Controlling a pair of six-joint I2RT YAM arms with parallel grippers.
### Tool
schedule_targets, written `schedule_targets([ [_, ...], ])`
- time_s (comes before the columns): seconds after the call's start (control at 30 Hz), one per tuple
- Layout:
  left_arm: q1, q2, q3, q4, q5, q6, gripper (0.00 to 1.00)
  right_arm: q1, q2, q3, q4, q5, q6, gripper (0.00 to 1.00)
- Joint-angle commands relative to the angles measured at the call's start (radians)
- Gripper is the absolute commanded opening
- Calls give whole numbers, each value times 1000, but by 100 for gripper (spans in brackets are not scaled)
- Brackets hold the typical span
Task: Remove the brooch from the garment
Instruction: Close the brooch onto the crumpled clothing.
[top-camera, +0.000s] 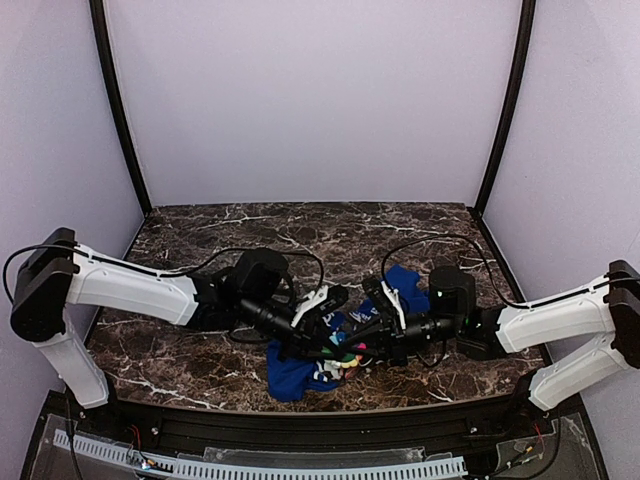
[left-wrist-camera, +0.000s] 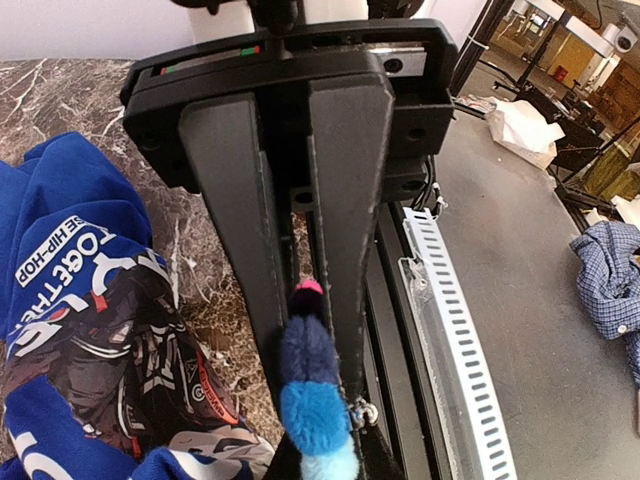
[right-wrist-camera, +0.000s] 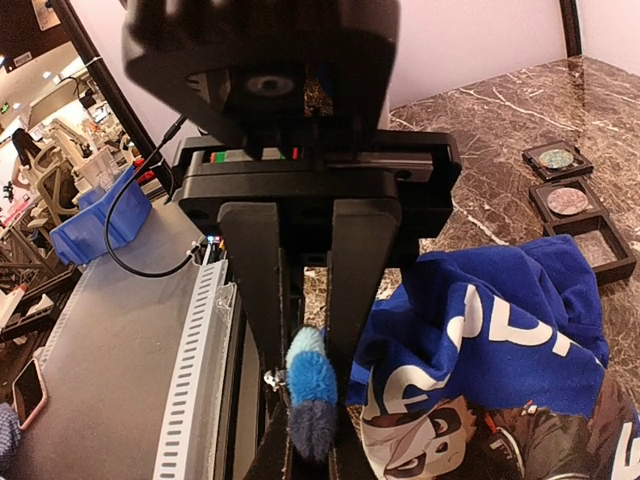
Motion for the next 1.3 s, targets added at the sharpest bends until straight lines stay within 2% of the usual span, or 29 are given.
schedule_targets([
  [0.0,-39,-47,43,33,-93,50,1,-9,1,39,41,73,75,0],
  [0.1,-39,-59,41,34,-109,55,6,-14,-7,38,39,70,77,0],
  [0.27,-39,-57,60,8,-100,66,8,-21,-3,39,37,60,81,0],
  [0.47,-39,-72,59,8,-123,73,17,-30,-28,31,40,64,87,0],
  [0.63,-39,-121,6,60,-161,69,35,-34,-81,14,41,75,93,0],
  [0.77,-39,-167,-34,108,-207,70,56,-36,-122,-1,43,83,100,0],
  [0.8,-39,-173,-48,119,-213,66,65,-36,-132,-8,49,85,104,0],
  [0.87,-39,-190,-66,150,-241,68,73,-37,-153,-20,65,86,113,0],
  [0.93,-39,-202,-80,176,-275,72,76,-37,-165,-28,77,82,120,0],
  [1.07,-39,-214,-88,212,-299,75,77,-37,-168,-33,86,76,131,0],
  [1.27,-38,-206,-78,232,-315,61,58,-38,-172,-36,97,57,129,0],
])
